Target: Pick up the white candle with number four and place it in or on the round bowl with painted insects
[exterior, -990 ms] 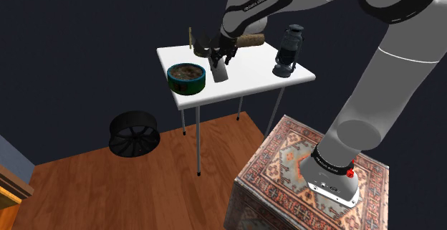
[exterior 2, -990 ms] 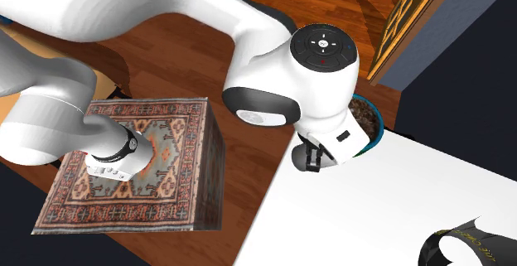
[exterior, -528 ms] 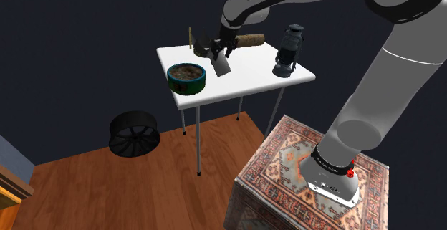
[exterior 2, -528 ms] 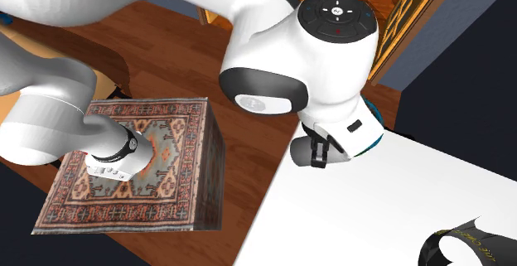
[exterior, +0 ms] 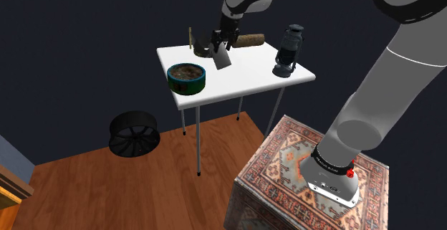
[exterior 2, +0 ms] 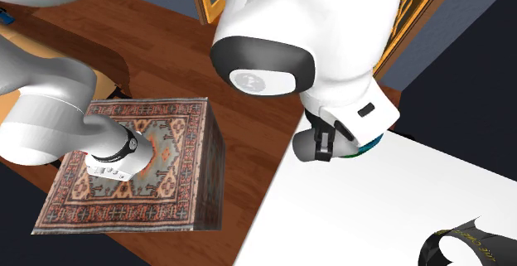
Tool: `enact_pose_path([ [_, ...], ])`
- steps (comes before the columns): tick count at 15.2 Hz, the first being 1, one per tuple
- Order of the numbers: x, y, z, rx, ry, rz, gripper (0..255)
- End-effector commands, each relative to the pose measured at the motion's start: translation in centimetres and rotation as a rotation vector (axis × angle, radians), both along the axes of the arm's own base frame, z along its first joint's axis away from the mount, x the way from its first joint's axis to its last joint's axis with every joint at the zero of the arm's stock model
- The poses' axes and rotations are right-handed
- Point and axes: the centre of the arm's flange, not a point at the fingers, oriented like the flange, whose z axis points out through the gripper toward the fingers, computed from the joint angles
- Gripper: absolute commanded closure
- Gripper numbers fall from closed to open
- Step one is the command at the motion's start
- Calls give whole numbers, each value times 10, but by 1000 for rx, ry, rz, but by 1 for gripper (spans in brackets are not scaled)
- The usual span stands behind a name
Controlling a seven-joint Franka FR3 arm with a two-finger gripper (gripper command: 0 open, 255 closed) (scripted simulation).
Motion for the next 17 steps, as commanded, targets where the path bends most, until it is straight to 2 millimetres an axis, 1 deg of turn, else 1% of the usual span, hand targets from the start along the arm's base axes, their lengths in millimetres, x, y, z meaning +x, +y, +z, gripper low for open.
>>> enact_pose_path([
  [1, 1, -1, 12, 0, -1, 0, 255],
  [7, 1, -1, 44, 0, -1, 0, 255],
  [8, 1, -1, 44, 0, -1, 0, 255],
  [17, 82, 85, 63, 0, -1, 0, 255],
])
